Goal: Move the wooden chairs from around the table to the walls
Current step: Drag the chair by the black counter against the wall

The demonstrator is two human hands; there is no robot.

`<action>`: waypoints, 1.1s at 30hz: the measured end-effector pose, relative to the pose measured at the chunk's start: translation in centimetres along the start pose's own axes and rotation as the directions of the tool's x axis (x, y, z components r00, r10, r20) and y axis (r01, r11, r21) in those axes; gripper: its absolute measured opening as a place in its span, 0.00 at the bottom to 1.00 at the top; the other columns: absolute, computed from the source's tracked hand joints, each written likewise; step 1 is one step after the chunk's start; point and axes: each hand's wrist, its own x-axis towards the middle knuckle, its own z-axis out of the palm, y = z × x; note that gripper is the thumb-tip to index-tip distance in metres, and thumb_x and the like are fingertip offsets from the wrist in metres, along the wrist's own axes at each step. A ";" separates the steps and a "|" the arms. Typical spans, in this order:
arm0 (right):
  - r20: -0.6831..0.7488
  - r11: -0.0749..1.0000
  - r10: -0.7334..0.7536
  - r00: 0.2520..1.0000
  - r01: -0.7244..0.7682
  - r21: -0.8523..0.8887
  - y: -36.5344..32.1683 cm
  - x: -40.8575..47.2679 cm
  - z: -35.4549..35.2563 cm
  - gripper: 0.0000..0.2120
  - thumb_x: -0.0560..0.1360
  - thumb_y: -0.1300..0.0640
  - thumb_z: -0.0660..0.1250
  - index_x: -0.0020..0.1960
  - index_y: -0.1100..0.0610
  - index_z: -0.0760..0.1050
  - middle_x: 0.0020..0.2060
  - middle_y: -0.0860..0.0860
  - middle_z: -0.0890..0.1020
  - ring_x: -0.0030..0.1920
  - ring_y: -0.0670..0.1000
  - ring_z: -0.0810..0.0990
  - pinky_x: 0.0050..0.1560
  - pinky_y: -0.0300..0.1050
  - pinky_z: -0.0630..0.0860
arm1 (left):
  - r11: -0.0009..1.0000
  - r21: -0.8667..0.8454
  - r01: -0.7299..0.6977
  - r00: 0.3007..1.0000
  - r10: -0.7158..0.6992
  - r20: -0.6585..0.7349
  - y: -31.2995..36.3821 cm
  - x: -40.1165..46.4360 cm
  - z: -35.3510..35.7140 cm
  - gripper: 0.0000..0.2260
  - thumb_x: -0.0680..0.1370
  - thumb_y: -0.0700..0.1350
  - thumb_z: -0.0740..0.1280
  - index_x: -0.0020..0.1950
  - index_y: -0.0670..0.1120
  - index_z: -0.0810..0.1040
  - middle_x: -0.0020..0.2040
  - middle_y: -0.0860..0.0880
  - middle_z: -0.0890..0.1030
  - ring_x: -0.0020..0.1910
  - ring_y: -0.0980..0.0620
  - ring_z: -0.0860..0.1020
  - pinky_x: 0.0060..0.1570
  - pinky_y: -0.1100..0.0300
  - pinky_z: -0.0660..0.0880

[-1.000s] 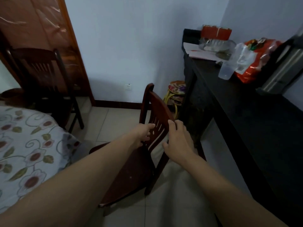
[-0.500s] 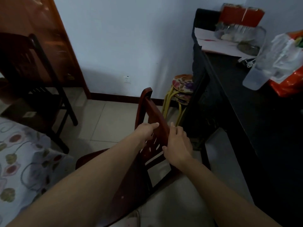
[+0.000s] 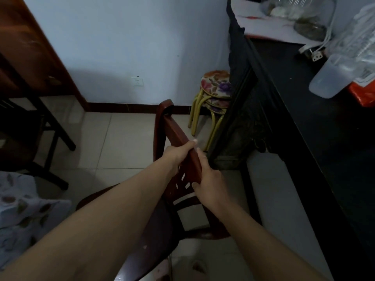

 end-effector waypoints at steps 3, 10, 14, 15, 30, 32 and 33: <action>0.017 0.997 -0.003 1.000 0.002 0.080 0.2 0.1 -0.1 0.44 0.73 0.65 0.64 0.74 0.38 0.42 0.57 0.53 0.76 0.52 0.52 0.79 0.53 0.51 0.79 | 1.000 0.011 -0.016 0.995 0.017 -0.095 -0.1 0.7 0.5 0.32 0.67 0.53 0.73 0.65 0.37 0.71 0.53 0.42 0.80 0.48 0.44 0.80 0.52 0.51 0.79; 0.083 0.992 0.010 0.997 -0.020 0.122 0.4 0.3 0.1 0.34 0.71 0.66 0.65 0.70 0.43 0.59 0.48 0.49 0.79 0.47 0.49 0.79 0.46 0.45 0.79 | 0.998 0.013 -0.058 0.987 0.059 -0.147 -0.6 1.0 0.2 0.29 0.62 0.51 0.74 0.58 0.39 0.74 0.44 0.46 0.80 0.43 0.48 0.80 0.48 0.54 0.80; 0.108 0.991 -0.012 0.994 -0.003 0.136 -0.8 0.8 0.1 0.28 0.70 0.67 0.66 0.66 0.47 0.66 0.44 0.50 0.80 0.44 0.49 0.80 0.46 0.47 0.80 | 0.997 -0.008 -0.079 0.986 0.077 -0.151 -0.1 0.8 -1.2 0.28 0.62 0.49 0.73 0.58 0.38 0.73 0.47 0.44 0.80 0.45 0.46 0.80 0.50 0.52 0.80; 0.104 0.990 -0.026 0.994 0.011 0.138 -1.4 1.0 0.1 0.26 0.70 0.67 0.66 0.64 0.48 0.68 0.43 0.49 0.80 0.43 0.49 0.80 0.45 0.47 0.80 | 0.996 -0.025 -0.084 0.985 0.080 -0.152 0.2 0.8 -1.8 0.27 0.62 0.48 0.73 0.57 0.38 0.73 0.47 0.43 0.80 0.45 0.46 0.80 0.50 0.52 0.80; 0.161 0.989 -0.141 0.977 0.132 0.067 -13.6 7.1 0.9 0.14 0.69 0.65 0.64 0.45 0.46 0.73 0.34 0.48 0.77 0.38 0.51 0.78 0.38 0.44 0.77 | 0.926 -0.328 -0.185 0.964 0.105 -0.245 6.9 1.6 -14.2 0.19 0.69 0.43 0.70 0.56 0.40 0.69 0.42 0.45 0.76 0.39 0.50 0.77 0.26 0.63 0.73; 0.156 0.984 -0.175 0.972 0.170 0.048 -14.8 8.1 0.2 0.15 0.69 0.65 0.65 0.45 0.45 0.72 0.33 0.46 0.77 0.36 0.49 0.78 0.35 0.44 0.78 | 0.909 -0.365 -0.199 0.960 0.106 -0.259 8.1 2.0 -14.9 0.19 0.69 0.44 0.70 0.57 0.40 0.70 0.41 0.45 0.77 0.39 0.50 0.78 0.21 0.66 0.72; 0.156 0.981 -0.191 0.969 0.187 0.042 -15.3 8.7 -0.2 0.15 0.69 0.65 0.65 0.46 0.45 0.73 0.34 0.47 0.78 0.37 0.50 0.79 0.37 0.46 0.80 | 0.899 -0.384 -0.211 0.957 0.111 -0.267 8.8 2.2 -15.2 0.19 0.69 0.44 0.70 0.57 0.40 0.71 0.41 0.45 0.77 0.38 0.51 0.78 0.20 0.68 0.71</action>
